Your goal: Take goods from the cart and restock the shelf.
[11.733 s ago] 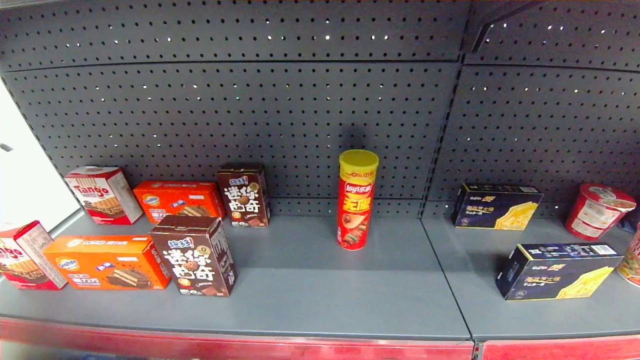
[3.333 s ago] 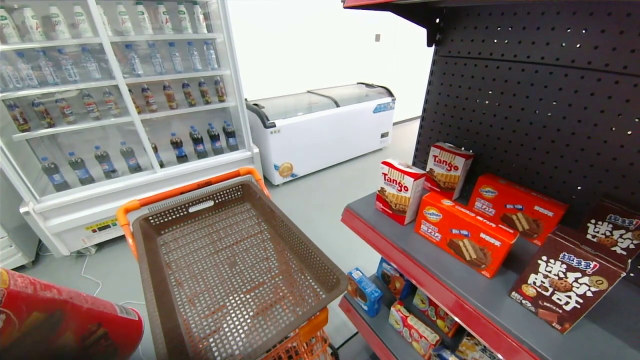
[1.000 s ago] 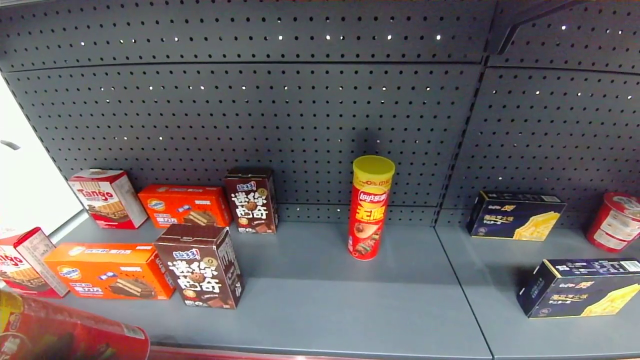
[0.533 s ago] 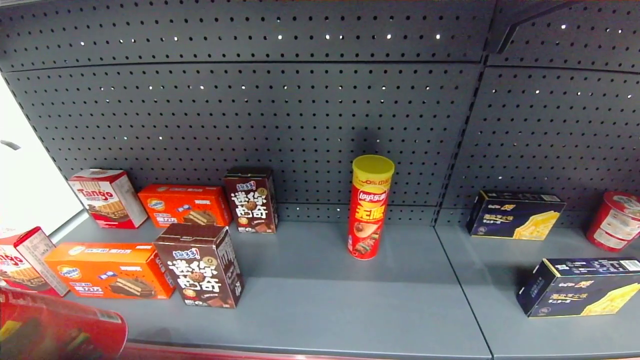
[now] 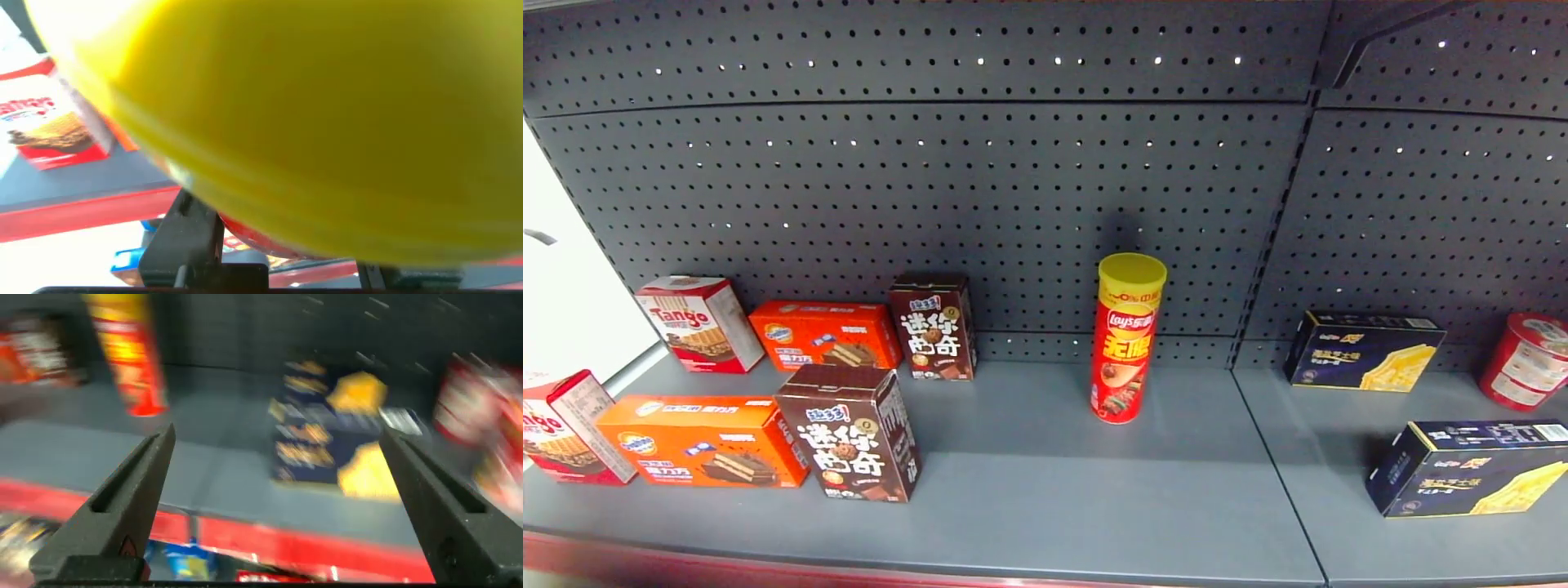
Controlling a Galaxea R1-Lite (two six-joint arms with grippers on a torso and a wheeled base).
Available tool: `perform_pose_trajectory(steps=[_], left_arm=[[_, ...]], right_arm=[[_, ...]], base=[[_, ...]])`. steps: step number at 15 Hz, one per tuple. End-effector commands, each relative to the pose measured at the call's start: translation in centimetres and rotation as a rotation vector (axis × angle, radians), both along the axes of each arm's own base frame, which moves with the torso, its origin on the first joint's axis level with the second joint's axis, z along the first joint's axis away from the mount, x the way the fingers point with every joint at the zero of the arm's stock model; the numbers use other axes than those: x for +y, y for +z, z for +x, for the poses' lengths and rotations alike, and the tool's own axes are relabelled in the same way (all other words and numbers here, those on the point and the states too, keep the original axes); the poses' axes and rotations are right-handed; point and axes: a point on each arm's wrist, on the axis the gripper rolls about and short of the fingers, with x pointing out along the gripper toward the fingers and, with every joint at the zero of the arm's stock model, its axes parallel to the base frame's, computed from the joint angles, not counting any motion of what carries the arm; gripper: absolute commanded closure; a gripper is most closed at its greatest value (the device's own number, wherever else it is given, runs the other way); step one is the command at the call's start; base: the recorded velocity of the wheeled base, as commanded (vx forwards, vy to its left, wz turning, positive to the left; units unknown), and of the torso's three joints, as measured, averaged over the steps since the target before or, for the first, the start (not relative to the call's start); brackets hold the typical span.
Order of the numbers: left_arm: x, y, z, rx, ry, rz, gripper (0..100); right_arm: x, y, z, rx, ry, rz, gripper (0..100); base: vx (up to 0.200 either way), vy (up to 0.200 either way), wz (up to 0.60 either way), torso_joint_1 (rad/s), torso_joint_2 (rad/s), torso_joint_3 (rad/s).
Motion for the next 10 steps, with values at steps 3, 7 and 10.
perform_pose_trajectory(steps=[3, 7, 10], left_arm=[[0.1, -0.2, -1.1, -0.049, 0.015, -0.002, 100], [0.1, -0.7, -0.9, -0.032, 0.009, -0.004, 100], [0.1, -1.4, -1.0, -0.023, 0.002, -0.022, 100]], right_arm=[[1.7, 5.0, 4.8, 0.115, 0.305, -0.063, 0], [4.0, 7.1, 8.3, 0.192, 0.492, -0.086, 0], [6.3, 7.0, 12.5, 0.204, 0.572, -0.131, 0]], base=[[0.0, 0.0, 0.0, 0.0, 0.0, 0.0], [0.0, 0.0, 0.0, 0.0, 0.0, 0.0], [0.0, 0.0, 0.0, 0.0, 0.0, 0.0]])
